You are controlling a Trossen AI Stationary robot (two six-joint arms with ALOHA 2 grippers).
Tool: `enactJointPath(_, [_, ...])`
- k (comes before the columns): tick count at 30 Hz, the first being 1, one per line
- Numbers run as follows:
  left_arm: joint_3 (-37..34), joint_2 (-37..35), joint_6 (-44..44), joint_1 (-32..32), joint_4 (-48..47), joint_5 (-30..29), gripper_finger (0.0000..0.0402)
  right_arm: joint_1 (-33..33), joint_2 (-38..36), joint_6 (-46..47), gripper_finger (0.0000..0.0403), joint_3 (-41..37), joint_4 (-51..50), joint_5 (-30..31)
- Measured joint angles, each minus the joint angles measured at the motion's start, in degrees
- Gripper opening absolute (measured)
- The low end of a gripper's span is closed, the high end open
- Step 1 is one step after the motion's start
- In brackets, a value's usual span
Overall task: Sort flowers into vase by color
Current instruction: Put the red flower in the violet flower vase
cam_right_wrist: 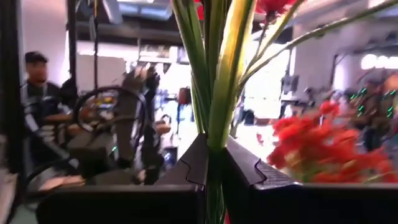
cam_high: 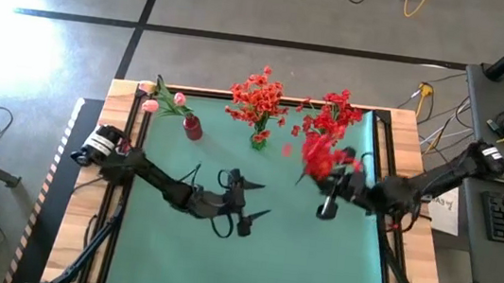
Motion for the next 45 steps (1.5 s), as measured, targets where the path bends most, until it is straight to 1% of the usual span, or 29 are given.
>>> enactJointPath(4, [0.09,2.15,3.55,2.70,6.70,0.02,0.0327,-4.78,-7.24,-3.16,0.0018,-3.51,0.12,-2.27])
enactJointPath(7, [1.41,6.87,6.31,4.02,14.93,-0.10,0.0327,-8.49,-12.49,-3.32,0.0018,-6.63,-0.23,-5.64])
enactJointPath(9, [3.73,10.96,9.65,4.55,19.48,-0.21,0.0327,-10.35,-15.71,-1.86,0.0018,-8.28,-0.13,-6.50])
enactJointPath(13, [9.94,18.74,17.25,5.01,27.26,-6.13,0.0327,-12.22,-20.43,2.31,0.0018,-10.39,-0.19,-6.52])
enactJointPath(17, [13.05,22.95,21.45,5.43,33.86,-12.68,0.0327,-12.17,-21.99,4.53,0.0018,-10.12,-0.47,-6.89])
enactJointPath(21, [13.09,24.44,20.05,5.49,36.85,-18.66,0.0327,-12.17,-21.62,5.97,0.0018,-8.65,-3.55,-6.87])
enactJointPath(23, [13.09,24.88,19.26,5.50,37.09,-18.49,0.0327,-12.17,-20.90,6.42,0.0018,-7.50,-4.69,-6.85])
enactJointPath(26, [14.54,26.34,19.00,6.64,37.07,-15.31,0.0327,-12.17,-19.94,3.89,0.0018,-5.84,-7.63,-6.78])
enactJointPath(28, [16.47,27.63,19.22,8.07,36.55,-13.72,0.0327,-12.17,-18.98,3.15,0.0018,-5.43,-8.57,-5.01])
enactJointPath(30, [18.77,29.25,19.22,9.33,36.56,-12.31,0.0327,-12.17,-18.16,1.88,0.0018,-5.25,-8.63,-0.96])
enactJointPath(33, [22.36,31.93,19.69,10.51,36.38,-9.32,0.0327,-12.17,-17.68,-0.95,0.0018,-4.35,-9.31,10.72])
enactJointPath(34, [23.73,32.78,20.17,10.83,36.34,-7.98,0.0327,-12.17,-17.87,-1.22,0.0018,-4.30,-10.12,13.96])
enactJointPath(35, [25.08,33.52,20.62,11.10,36.25,-7.21,0.0327,-12.17,-18.10,-1.14,0.0018,-4.32,-11.59,15.80])
enactJointPath(40, [30.35,36.78,20.99,12.57,31.98,-6.76,0.0327,-12.15,-20.20,6.21,0.0018,-4.46,-20.01,17.05])
enactJointPath(44, [31.30,37.38,19.91,13.94,29.07,-3.61,0.0327,-13.10,-20.72,7.48,0.0018,-5.09,-20.44,24.71])
enactJointPath(45, [31.26,37.38,18.82,14.23,29.10,-3.45,0.0327,-13.69,-20.72,7.72,0.0018,-5.24,-20.52,25.51])
